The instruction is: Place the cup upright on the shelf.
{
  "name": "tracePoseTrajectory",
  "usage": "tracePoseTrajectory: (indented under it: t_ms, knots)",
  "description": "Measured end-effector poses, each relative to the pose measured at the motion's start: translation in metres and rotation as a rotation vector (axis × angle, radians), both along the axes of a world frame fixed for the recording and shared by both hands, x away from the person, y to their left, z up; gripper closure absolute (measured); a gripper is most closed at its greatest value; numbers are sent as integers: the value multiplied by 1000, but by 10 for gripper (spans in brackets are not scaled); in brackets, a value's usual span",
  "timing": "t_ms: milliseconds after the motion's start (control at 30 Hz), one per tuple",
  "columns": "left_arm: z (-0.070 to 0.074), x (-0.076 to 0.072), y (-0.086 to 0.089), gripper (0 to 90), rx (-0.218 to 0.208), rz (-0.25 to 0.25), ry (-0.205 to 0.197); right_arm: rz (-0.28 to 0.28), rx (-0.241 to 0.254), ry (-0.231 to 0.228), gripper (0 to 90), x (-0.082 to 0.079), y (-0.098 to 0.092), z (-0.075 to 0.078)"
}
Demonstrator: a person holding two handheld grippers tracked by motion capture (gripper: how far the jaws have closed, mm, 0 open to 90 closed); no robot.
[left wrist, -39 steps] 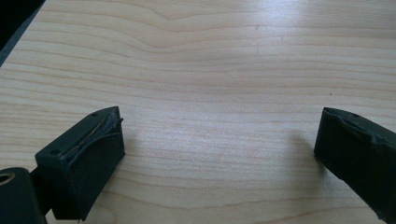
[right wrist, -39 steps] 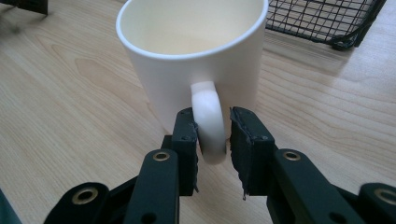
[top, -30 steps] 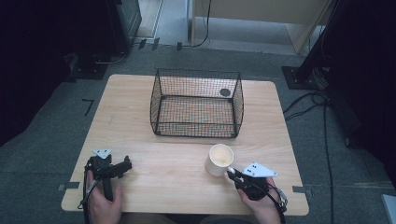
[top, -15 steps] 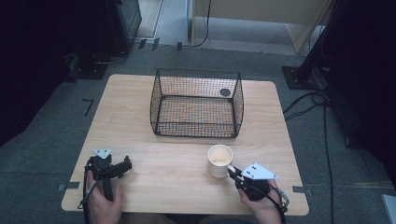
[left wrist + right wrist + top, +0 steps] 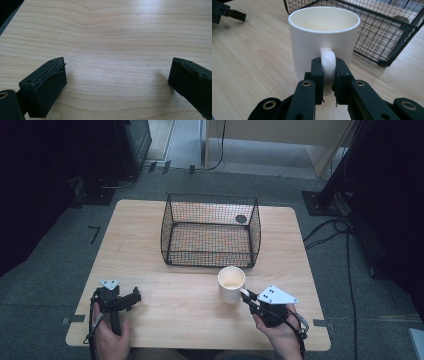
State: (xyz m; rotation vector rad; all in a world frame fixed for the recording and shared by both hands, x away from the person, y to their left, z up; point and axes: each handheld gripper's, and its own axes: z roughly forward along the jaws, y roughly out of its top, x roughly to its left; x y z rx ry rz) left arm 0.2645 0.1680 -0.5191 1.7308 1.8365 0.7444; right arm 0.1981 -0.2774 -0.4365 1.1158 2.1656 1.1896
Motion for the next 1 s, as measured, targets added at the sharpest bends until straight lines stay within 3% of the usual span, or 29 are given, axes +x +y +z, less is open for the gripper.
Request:
tracePoseTrajectory:
  t_ms: [700,1000]
  knots:
    - [0,0,0,17,-2,2,-3,25,9,-56,806,27,15,47]
    - [0,0,0,18,-2,2,-3,23,40,-67,806,38,19,60]
